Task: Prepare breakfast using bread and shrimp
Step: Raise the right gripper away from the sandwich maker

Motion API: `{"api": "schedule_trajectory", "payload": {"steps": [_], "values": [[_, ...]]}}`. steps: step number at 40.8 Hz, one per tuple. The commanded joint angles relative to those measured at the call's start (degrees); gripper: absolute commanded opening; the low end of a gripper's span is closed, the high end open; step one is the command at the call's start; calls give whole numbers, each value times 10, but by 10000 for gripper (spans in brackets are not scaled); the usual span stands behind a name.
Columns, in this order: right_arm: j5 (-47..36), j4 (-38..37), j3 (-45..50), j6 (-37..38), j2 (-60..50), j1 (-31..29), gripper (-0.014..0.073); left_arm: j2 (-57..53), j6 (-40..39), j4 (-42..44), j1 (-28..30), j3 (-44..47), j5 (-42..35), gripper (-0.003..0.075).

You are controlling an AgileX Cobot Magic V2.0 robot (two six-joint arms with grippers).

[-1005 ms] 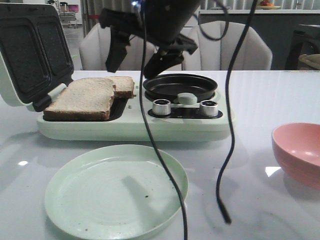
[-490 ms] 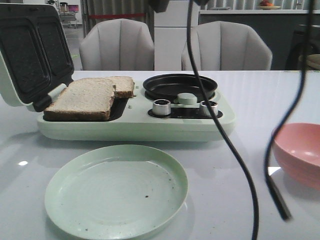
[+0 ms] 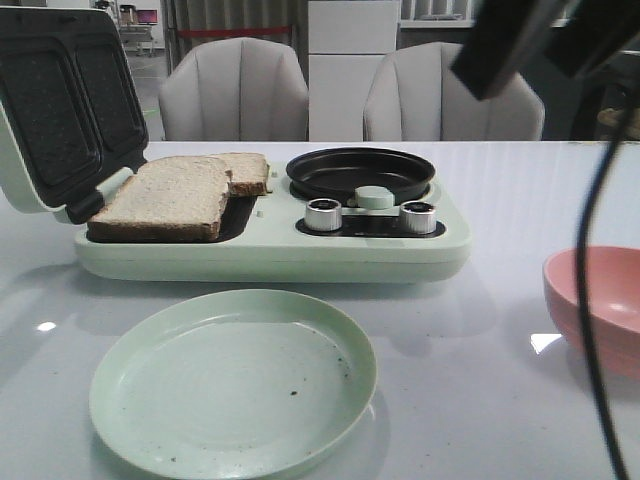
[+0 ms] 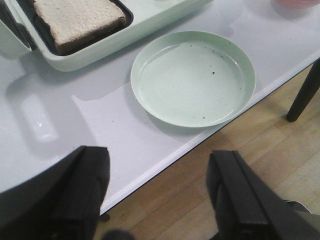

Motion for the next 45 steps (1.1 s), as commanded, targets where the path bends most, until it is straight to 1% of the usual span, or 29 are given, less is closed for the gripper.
{"api": "schedule_trajectory", "payload": {"steps": [1, 13, 21, 27, 45], "values": [[-46, 5, 36, 3, -80, 0, 568, 5, -5, -3, -5, -15, -43, 476], [-36, 4, 163, 3, -291, 0, 568, 5, -5, -3, -5, -15, -43, 476], [-27, 4, 214, 3, -377, 0, 568, 5, -5, -3, -5, -15, -43, 476], [-23, 4, 225, 3, -401, 0, 568, 5, -5, -3, -5, -15, -43, 476], [-18, 3, 226, 3, -402, 0, 568, 5, -5, -3, -5, -15, -43, 476]]}}
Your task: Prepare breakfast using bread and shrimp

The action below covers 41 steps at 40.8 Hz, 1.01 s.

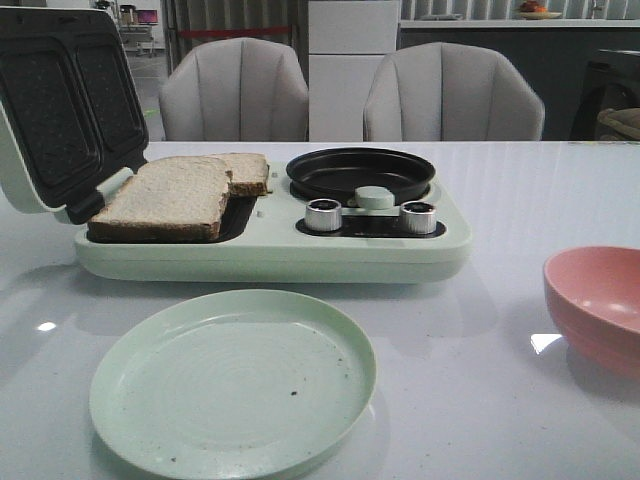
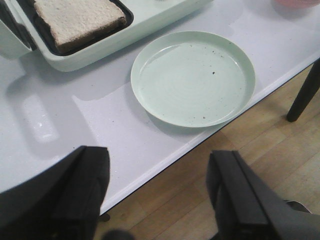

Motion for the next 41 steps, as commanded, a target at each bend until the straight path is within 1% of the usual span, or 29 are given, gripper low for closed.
{"api": "schedule_trajectory", "payload": {"steps": [1, 19, 26, 29, 31, 36, 38, 39, 40, 41], "values": [[-38, -3, -15, 2, 4, 0, 568, 5, -5, -3, -5, -15, -43, 476], [-40, -9, -15, 2, 4, 0, 568, 5, -5, -2, -5, -12, -60, 476], [-23, -8, -15, 2, 4, 0, 568, 5, -5, -5, -5, -12, -63, 476], [-25, -8, -15, 2, 4, 0, 568, 5, -5, -10, -5, -12, -64, 464], [-25, -8, -15, 2, 4, 0, 568, 8, -5, -12, -5, -12, -64, 431], [-25, -8, -15, 2, 4, 0, 568, 31, -5, -12, -5, -14, -62, 316], [-25, -8, -15, 2, 4, 0, 568, 45, -5, -12, -5, -18, -62, 261], [-25, -8, -15, 2, 4, 0, 568, 53, -5, -12, -5, -19, -62, 219], [-25, -8, -15, 2, 4, 0, 568, 62, -5, -12, -5, -21, -62, 202], [-25, -8, -15, 2, 4, 0, 568, 70, -5, -12, -5, -23, -61, 168]]}}
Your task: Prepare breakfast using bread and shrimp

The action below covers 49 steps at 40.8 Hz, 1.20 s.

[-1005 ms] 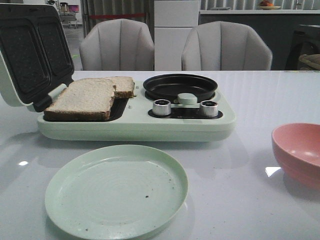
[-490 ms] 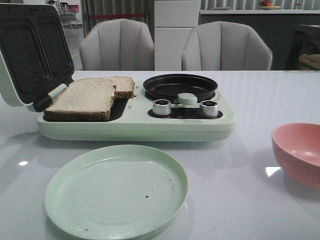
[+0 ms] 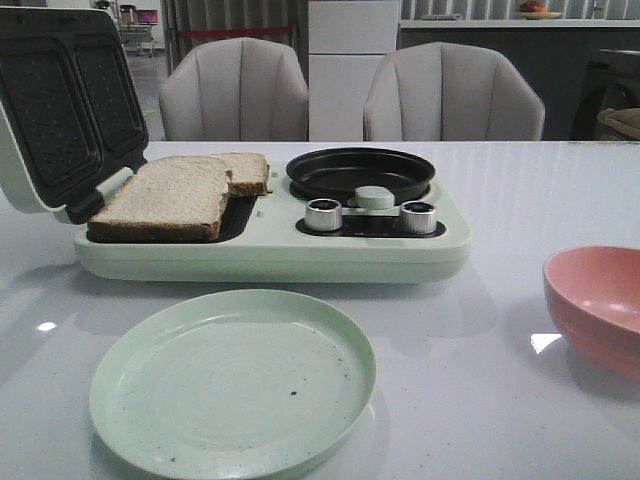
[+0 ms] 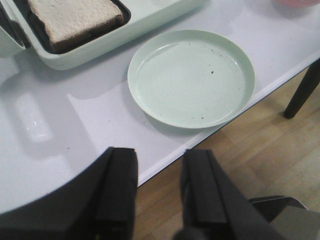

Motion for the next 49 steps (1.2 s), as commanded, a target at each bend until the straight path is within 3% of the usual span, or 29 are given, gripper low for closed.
{"api": "schedule_trajectory", "payload": {"steps": [1, 3, 16, 27, 32, 39, 44, 49], "values": [[-37, -7, -14, 2, 4, 0, 568, 39, -5, -7, -5, -27, -44, 134], [-37, -7, -14, 2, 4, 0, 568, 55, -5, -4, -5, -32, -44, 90], [-37, -7, -14, 2, 4, 0, 568, 237, -101, 110, 35, -107, 48, 101], [-37, -7, -14, 2, 4, 0, 568, 371, -97, 106, 196, -190, 65, 102], [-37, -7, -14, 2, 4, 0, 568, 406, -43, 61, 281, -237, 54, 102], [-37, -7, -14, 2, 4, 0, 568, 452, 54, -96, 404, -316, 32, 102], [-37, -7, -14, 2, 4, 0, 568, 503, 62, -159, 453, -375, 25, 102], [-37, -7, -14, 2, 4, 0, 568, 550, 62, -172, 460, -427, 23, 102]]}}
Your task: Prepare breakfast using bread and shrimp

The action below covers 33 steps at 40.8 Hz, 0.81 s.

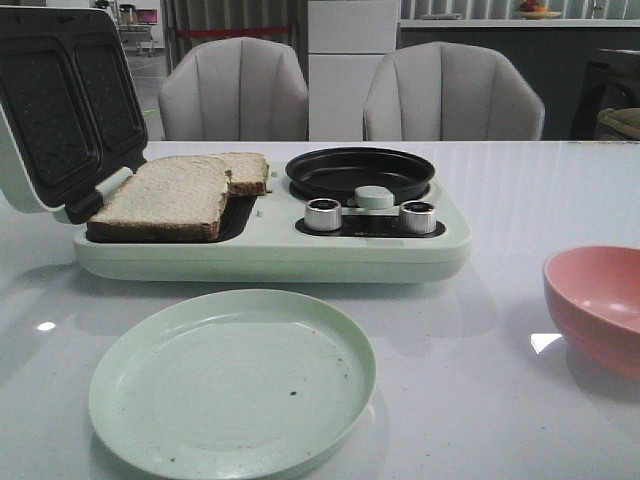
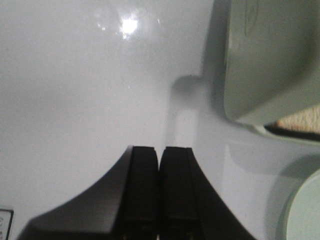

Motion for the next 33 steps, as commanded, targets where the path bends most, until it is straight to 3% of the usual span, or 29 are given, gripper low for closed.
{"api": "schedule_trajectory", "payload": {"steps": [1, 16, 33], "values": [[-37, -7, -14, 1, 4, 0, 568, 23, 5, -37, 4, -59, -28, 101], [-37, -7, -14, 1, 4, 0, 568, 122, 5, -155, 3, -133, -133, 102], [-37, -7, -14, 1, 4, 0, 568, 150, 33, -231, -29, -149, -111, 102]]}}
